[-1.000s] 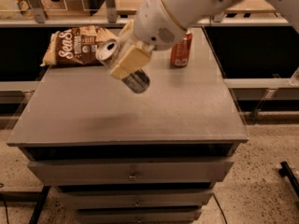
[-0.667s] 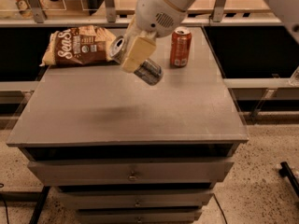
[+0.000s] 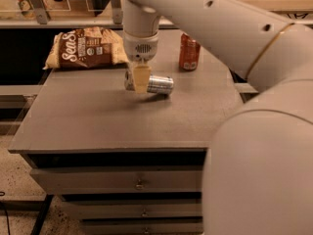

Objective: Knock redbull can over

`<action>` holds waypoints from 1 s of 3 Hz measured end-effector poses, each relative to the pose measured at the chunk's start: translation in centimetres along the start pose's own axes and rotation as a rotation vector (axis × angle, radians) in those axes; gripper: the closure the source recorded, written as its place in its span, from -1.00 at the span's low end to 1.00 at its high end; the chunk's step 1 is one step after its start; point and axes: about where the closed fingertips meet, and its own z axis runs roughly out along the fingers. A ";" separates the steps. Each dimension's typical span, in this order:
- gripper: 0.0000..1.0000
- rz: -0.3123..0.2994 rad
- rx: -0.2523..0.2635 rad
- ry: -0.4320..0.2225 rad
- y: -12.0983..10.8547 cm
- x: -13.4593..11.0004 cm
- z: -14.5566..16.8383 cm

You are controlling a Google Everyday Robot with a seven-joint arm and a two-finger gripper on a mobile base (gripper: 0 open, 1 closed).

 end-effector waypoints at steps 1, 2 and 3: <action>0.67 0.007 0.000 0.226 -1.9 2.0 2.9; 0.20 0.066 0.054 0.415 -3.6 4.4 2.7; -0.27 0.125 0.105 0.467 -4.6 5.6 1.4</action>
Offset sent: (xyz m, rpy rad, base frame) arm 0.0555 -0.0654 -0.0156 -0.6381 -0.1880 -0.2014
